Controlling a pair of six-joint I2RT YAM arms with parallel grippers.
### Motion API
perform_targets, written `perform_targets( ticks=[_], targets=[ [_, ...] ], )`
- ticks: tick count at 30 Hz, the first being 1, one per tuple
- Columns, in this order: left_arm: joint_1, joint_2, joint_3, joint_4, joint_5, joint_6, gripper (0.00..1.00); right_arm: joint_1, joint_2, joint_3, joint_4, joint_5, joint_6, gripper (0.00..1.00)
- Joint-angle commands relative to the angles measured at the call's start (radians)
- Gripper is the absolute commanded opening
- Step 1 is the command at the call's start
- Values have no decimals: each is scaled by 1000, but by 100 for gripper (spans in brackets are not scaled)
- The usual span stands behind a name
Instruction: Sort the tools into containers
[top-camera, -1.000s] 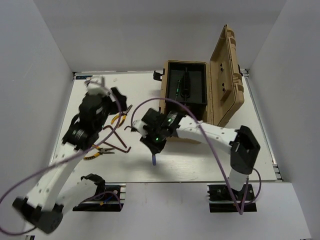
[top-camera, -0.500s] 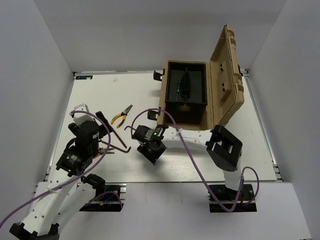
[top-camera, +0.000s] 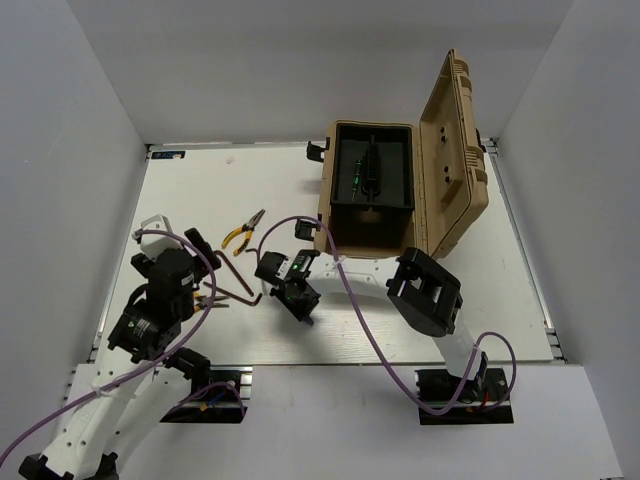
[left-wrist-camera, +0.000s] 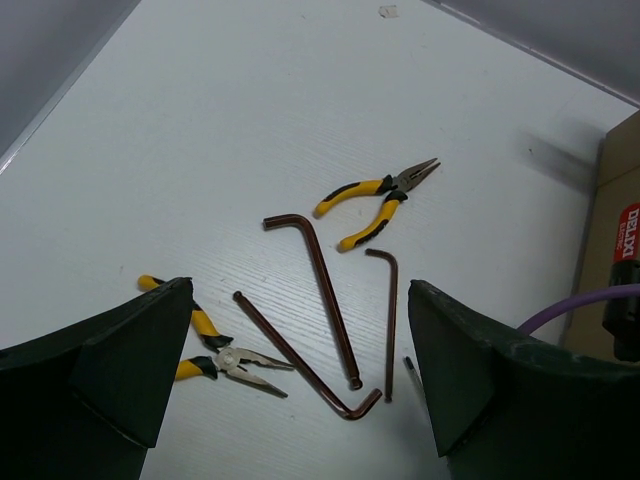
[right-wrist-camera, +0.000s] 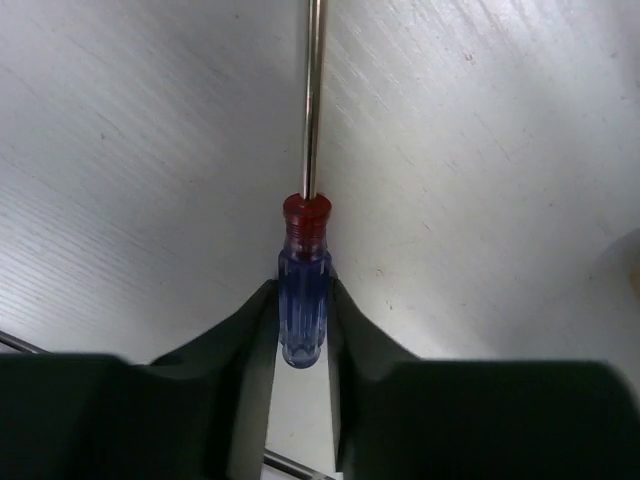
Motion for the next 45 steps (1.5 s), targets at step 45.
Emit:
perform_targets(
  ticks=[45],
  targets=[
    [-3, 481, -187, 55, 434, -528, 61, -541, -65, 585, 128, 343, -168, 0]
  ],
)
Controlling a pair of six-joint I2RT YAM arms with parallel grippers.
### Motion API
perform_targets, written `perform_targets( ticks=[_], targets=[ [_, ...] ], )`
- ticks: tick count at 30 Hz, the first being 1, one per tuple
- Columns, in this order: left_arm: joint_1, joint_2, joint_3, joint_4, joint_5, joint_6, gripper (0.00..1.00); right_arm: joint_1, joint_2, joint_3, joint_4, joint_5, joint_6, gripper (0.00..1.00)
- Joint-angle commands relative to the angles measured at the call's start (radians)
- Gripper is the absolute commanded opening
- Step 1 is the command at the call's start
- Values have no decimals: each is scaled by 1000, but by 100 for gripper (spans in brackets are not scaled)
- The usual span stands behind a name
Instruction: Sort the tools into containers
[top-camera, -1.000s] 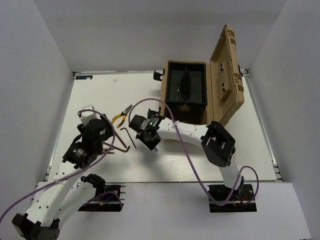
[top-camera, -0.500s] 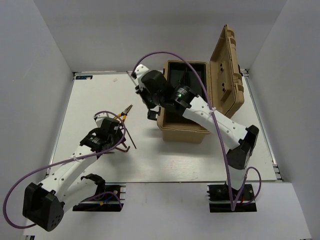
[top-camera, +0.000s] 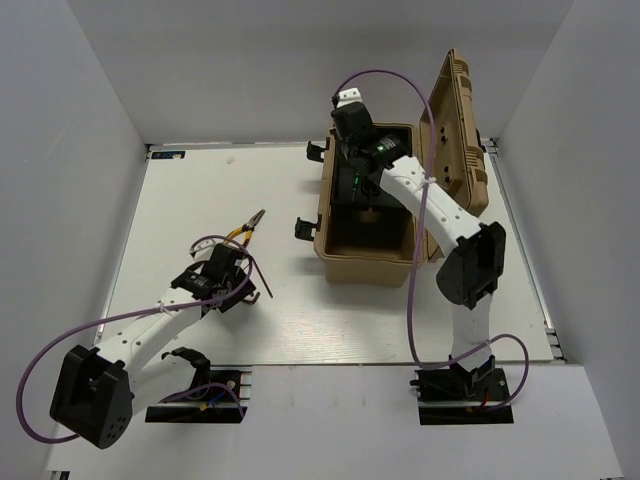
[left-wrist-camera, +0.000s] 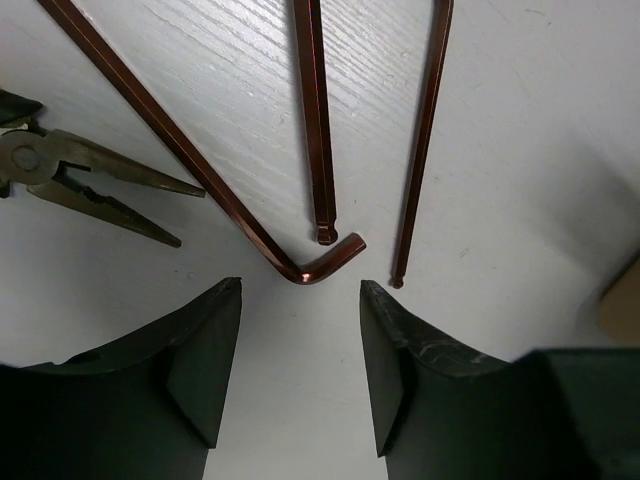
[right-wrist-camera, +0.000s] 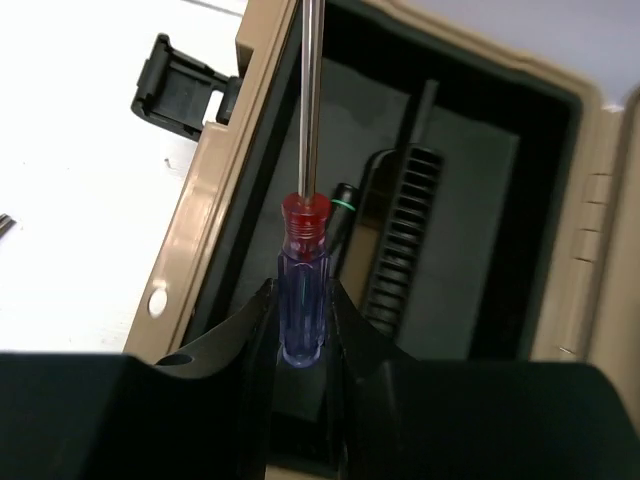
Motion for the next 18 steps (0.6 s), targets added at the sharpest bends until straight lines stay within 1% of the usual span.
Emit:
perform_targets(
  ticks=[1, 4, 6, 7, 10, 11, 12, 14, 15, 17, 18],
  targets=[
    [-3, -26, -6, -7, 12, -66, 61, -17, 45, 59, 7, -47, 95, 0],
    [-3, -26, -16, -16, 12, -75, 61, -48, 91, 67, -19, -101, 146, 0],
    [-3, -37, -25, -17, 3, -107, 65, -60, 111, 67, -33, -136, 164, 0],
    [-3, -37, -25, -26, 3, -118, 65, -68, 115, 67, -45, -144, 177, 2],
    [-3, -27, -52, -17, 3, -138, 65, -82, 124, 62, -56, -182, 189, 25],
    [-3, -27, -65, -17, 3, -150, 65, -85, 122, 64, -62, -213, 200, 40],
    [-3, -27, -74, -17, 3, -160, 65, -91, 112, 64, -75, -224, 200, 46],
    [-3, -18, -74, -17, 3, -170, 65, -93, 90, 50, -85, -259, 200, 54],
    [-3, -18, -74, -17, 3, -181, 65, -94, 63, 40, -85, -292, 200, 61],
    [-3, -18, -74, -17, -19, -198, 63, -96, 17, -3, -80, -314, 200, 61],
    [-3, -18, -74, -27, -36, -210, 62, -93, -20, -38, -76, -366, 198, 61]
  ],
)
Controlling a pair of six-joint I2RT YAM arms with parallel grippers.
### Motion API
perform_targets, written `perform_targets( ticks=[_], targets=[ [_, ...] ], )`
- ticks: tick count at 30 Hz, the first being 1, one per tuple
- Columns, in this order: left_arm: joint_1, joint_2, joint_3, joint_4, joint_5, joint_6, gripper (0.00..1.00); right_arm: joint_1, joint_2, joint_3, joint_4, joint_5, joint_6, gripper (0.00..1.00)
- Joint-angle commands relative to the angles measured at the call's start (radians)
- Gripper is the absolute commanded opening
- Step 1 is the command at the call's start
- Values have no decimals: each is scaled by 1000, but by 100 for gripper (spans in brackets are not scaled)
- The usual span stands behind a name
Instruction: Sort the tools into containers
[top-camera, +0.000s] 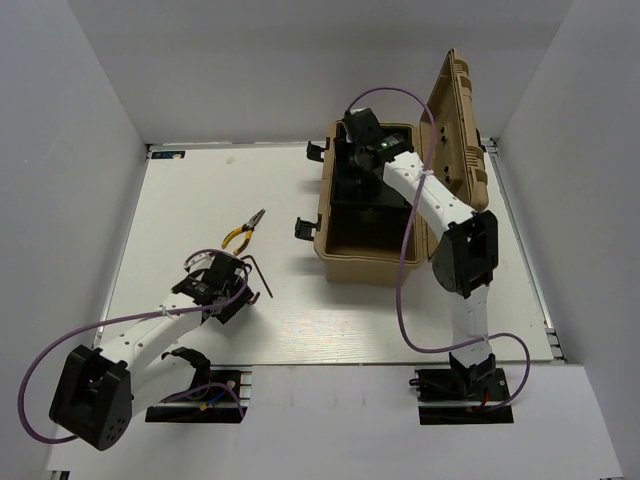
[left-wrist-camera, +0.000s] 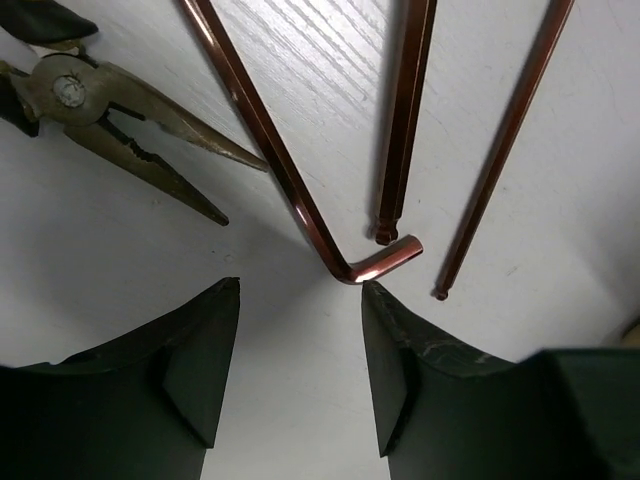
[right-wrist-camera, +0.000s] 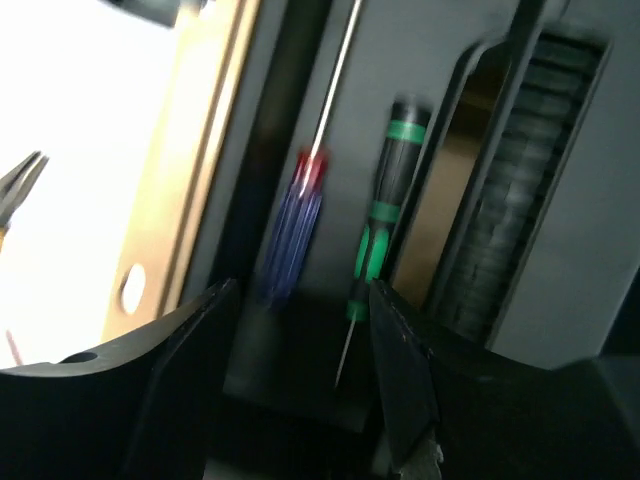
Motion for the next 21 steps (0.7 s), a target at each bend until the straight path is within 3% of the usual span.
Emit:
perform_targets(
  ticks=[1, 8, 16, 21],
  targets=[
    [-3, -6, 1, -13, -46, -49, 62, 4, -176, -57, 12, -124, 17, 61],
    [-3, 110, 58, -13, -93, -84, 60, 4, -368, -314, 100, -282, 23, 61],
    [6, 258, 126, -2, -102, -93, 59, 3, -548, -566, 166, -310, -2, 61],
    [6, 330, 202, -117, -121, -129, 53, -9, -635, -666, 192, -319, 3, 61]
  ],
)
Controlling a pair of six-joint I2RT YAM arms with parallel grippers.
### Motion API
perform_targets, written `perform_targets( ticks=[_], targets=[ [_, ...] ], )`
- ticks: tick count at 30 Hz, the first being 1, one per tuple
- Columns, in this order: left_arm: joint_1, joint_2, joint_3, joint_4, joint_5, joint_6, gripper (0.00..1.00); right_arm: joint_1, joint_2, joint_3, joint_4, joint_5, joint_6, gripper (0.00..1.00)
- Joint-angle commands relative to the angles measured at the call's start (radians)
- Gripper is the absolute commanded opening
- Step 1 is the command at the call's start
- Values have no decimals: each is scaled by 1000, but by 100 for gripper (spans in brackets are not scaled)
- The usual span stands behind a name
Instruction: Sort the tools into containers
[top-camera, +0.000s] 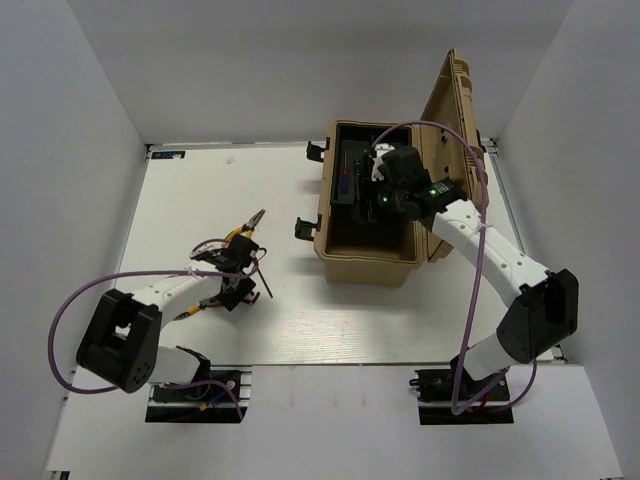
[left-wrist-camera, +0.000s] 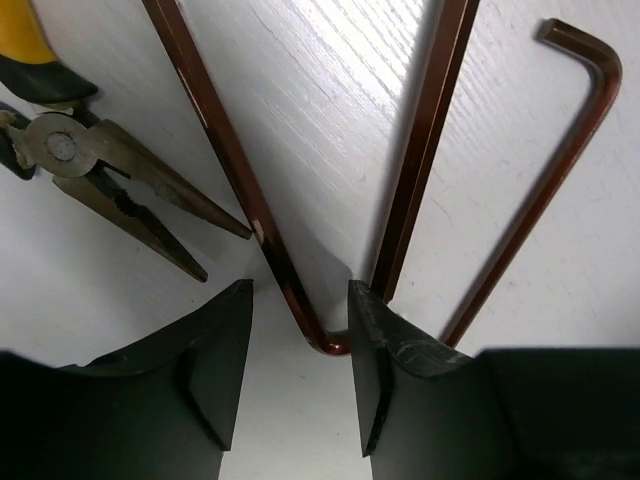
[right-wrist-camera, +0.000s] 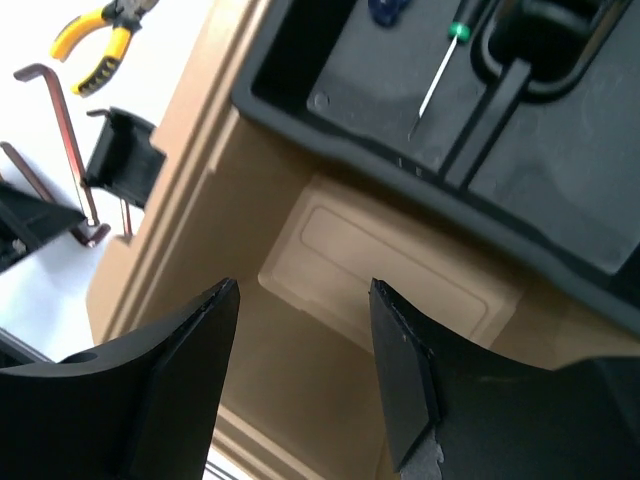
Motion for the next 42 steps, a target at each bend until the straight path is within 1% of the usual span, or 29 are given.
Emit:
perform_targets(
  ticks=[1, 3, 8, 11, 14, 15, 16, 19, 22, 23, 24, 26, 28, 29, 30, 31, 35, 39, 42],
  targets=[
    [4, 53, 50, -91, -30, -40, 53, -17, -84, -34, 71, -25, 2, 61],
    [4, 63, 50, -117, -19, -49, 52, -22, -117, -65, 75, -37, 10, 61],
    [4, 43, -1, -117, -7, -63, 52, -41, -165, -112, 97, -88, 22, 61],
    [4, 58, -1, -126, -16, -72, 52, -53, -203, -99, 86, -132, 10, 61],
    [4, 95, -1, -136, -16, -72, 50, -57, -229, -70, 63, -226, -21, 61],
    [4, 107, -1, -136, -16, -72, 50, -54, -234, -62, 51, -256, -67, 61],
    [4, 119, 9, -136, -16, -72, 47, -54, -239, -59, 45, -343, -70, 62],
    [4, 153, 18, -148, -16, -72, 36, -57, -245, -57, 45, -425, -96, 62],
    [4, 166, 9, -148, -16, -72, 30, -57, -251, -57, 42, -454, -101, 62],
    [4, 166, 9, -136, -16, -72, 30, -54, -253, -56, 40, -456, -98, 62],
    [4, 155, 9, -136, -16, -72, 26, -59, -257, -56, 36, -459, -99, 62],
    [4, 146, 9, -136, -7, -60, 22, -59, -257, -49, 36, -465, -101, 62],
    [-8, 123, 39, -136, -7, -45, 14, -59, -256, -46, 34, -477, -102, 62],
    [-8, 114, 70, -166, -19, -45, 11, -62, -256, -45, 32, -482, -102, 62],
    [-8, 104, 84, -180, -28, -34, 4, -61, -256, -48, 31, -488, -107, 62],
    [-8, 80, 110, -192, -41, -34, 1, -62, -256, -46, 32, -508, -116, 62],
    [-8, -6, 169, -234, -79, 12, 0, -59, -249, -45, 25, -540, -138, 62],
    [-8, -81, 242, -234, -90, 95, 0, -59, -233, -28, 3, -557, -167, 62],
    [-8, -104, 312, -199, -79, 209, 0, -59, -225, -23, -7, -560, -173, 62]
  ],
)
